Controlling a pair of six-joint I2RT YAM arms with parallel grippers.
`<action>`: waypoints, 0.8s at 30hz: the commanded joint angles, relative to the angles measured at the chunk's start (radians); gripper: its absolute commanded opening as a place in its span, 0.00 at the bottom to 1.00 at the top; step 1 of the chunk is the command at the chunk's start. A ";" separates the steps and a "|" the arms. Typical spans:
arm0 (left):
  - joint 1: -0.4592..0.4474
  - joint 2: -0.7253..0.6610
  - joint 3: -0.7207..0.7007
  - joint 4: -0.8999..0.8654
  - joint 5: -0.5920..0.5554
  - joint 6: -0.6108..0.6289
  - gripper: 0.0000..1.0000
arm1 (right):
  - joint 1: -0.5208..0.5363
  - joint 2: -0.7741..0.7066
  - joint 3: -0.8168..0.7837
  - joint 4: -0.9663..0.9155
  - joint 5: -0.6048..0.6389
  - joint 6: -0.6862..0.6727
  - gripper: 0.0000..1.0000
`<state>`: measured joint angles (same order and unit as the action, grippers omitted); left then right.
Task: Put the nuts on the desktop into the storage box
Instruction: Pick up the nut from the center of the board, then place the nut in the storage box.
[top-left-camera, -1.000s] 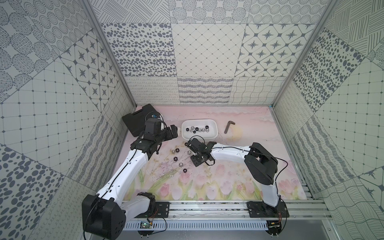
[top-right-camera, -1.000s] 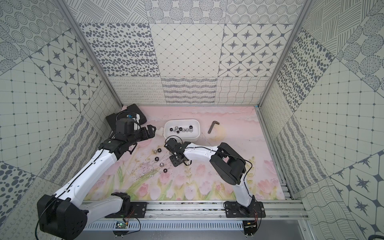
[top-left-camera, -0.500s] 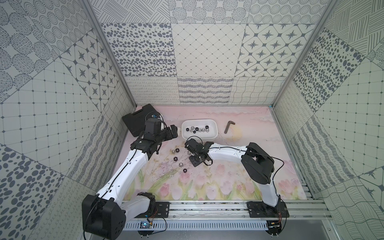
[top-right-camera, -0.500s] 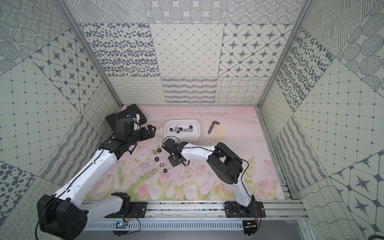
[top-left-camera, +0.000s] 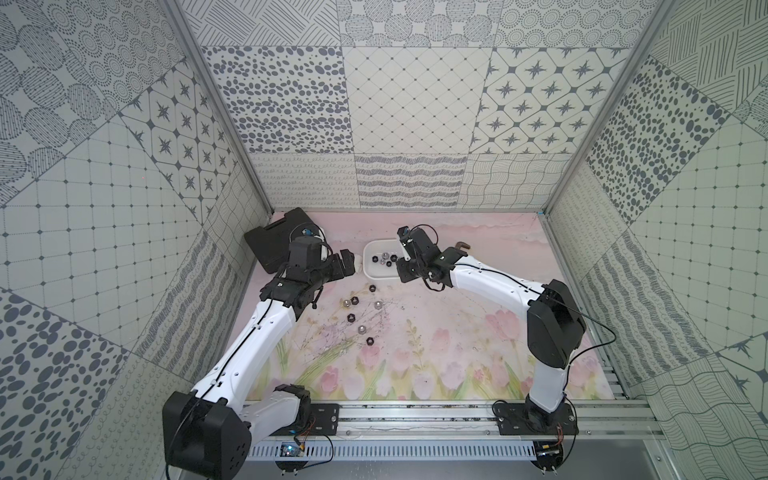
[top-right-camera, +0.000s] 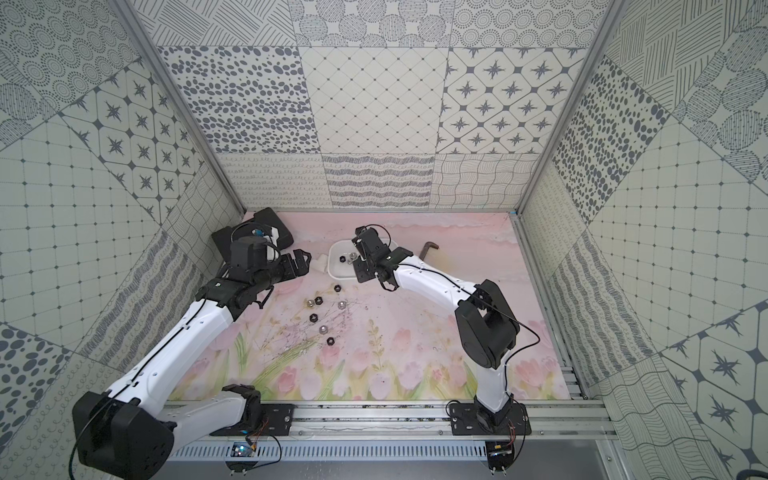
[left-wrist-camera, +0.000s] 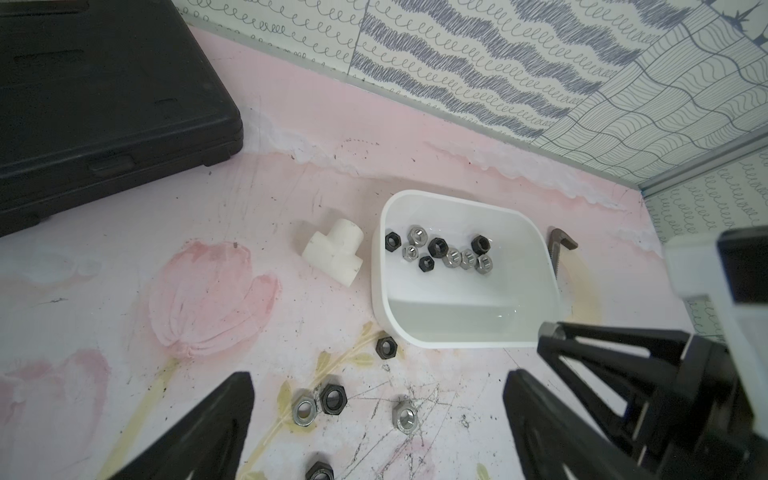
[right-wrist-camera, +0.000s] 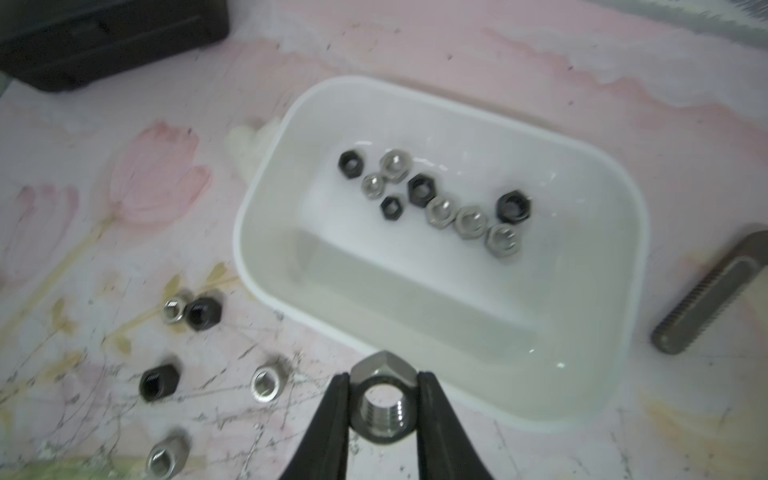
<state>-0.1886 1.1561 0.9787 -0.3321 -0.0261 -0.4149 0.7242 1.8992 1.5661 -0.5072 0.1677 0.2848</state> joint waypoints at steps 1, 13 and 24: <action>-0.003 -0.011 -0.008 -0.005 -0.018 0.019 0.99 | -0.044 0.089 0.078 -0.051 0.045 -0.005 0.20; -0.002 -0.008 -0.008 -0.009 -0.020 0.019 0.99 | -0.101 0.302 0.254 -0.083 0.061 -0.064 0.19; -0.002 0.000 -0.006 -0.008 -0.019 0.022 0.99 | -0.089 0.417 0.383 -0.080 0.070 -0.097 0.19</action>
<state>-0.1886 1.1519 0.9787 -0.3325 -0.0372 -0.4149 0.6289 2.2772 1.9015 -0.6106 0.2302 0.2058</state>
